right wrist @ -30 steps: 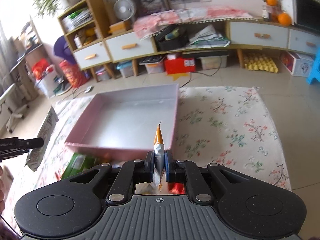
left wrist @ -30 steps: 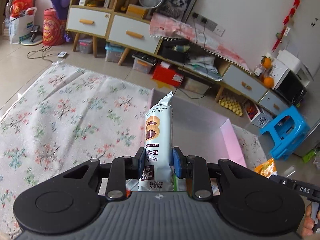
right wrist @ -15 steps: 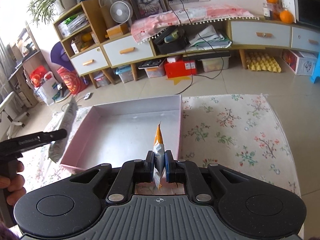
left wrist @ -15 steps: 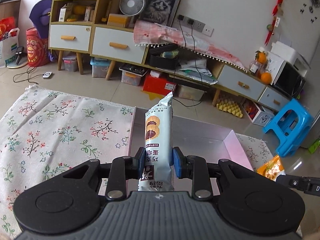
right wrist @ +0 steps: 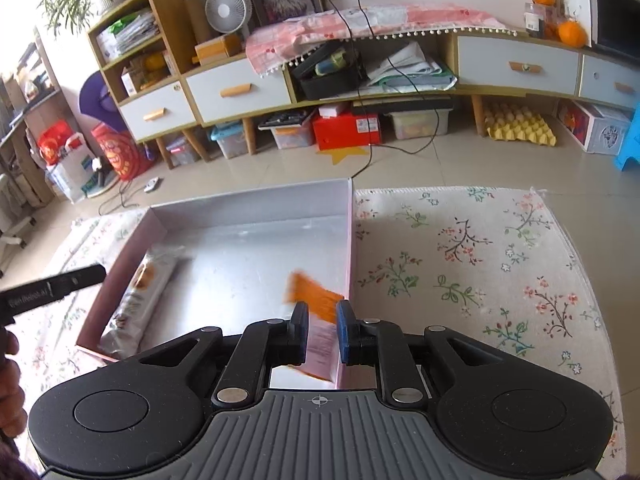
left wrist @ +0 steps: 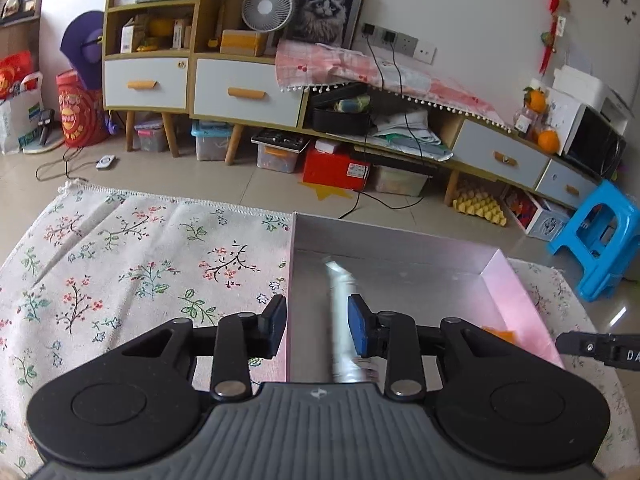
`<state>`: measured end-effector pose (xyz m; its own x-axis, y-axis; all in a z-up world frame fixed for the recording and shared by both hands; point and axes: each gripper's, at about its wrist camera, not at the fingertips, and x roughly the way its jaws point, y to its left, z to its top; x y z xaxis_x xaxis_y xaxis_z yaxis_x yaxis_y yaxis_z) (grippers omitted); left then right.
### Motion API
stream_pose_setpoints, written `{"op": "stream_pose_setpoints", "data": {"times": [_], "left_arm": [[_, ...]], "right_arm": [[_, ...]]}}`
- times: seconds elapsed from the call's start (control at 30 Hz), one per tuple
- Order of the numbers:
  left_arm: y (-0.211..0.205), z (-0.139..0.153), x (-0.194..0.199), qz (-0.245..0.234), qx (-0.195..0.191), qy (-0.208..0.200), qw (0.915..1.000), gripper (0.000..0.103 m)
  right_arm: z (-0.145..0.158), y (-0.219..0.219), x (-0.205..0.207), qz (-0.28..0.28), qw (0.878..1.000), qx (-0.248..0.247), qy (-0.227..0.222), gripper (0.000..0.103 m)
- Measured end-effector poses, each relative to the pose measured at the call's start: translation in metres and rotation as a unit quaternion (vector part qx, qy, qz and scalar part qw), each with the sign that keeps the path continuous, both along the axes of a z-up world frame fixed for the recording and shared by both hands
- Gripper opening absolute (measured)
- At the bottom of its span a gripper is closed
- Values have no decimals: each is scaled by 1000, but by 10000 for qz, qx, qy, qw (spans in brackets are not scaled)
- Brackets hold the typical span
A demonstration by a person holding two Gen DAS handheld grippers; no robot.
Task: Organize snacks
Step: 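Lower both held snacks into the pink box and open both grippers, then move both grippers back over the snack pile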
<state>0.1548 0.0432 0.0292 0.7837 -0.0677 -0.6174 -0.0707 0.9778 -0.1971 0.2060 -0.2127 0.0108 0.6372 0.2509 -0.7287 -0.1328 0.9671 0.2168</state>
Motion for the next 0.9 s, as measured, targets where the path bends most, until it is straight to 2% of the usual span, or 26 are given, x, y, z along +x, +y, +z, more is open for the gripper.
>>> {"op": "stream_pose_setpoints", "data": {"times": [0.07,0.1,0.27,0.33,0.37,0.4,0.47,0.5,0.73,0.8,0.9], "left_arm": [[2,3,-2,23,-138,21,9999,32],[2,4,-3,27,-162,51,9999,34],[-1,11,-9,103,4,232,9997,46],[1,14,-13,140,-25,311,9994,53],[2,15,-15,160,-57,364,9992,55],[4,15,-16,191,-102,433,9988,60],[7,16,-20,226,-226,554,9980,74],[9,16,-23,202,-287,618,9975,80],[-1,15,-51,70,-314,964,9948,95],[-7,11,-60,62,-337,1118,9931,95],[-16,10,-73,44,-230,1225,9922,97]], "right_arm": [[5,-5,-2,-91,9997,201,40,19],[8,-7,-3,-130,9993,331,64,23],[21,-13,-10,-241,9987,450,72,34],[27,-16,-13,-281,9982,518,78,44],[29,-17,-16,-285,9979,576,86,54],[32,-19,-19,-276,9975,639,76,63],[36,-19,-25,-208,9973,700,37,70],[38,-18,-28,-150,9974,702,36,73],[45,-11,-54,141,9991,405,24,82],[45,-10,-62,173,9993,324,119,88],[42,-6,-72,226,9985,169,462,91]]}}
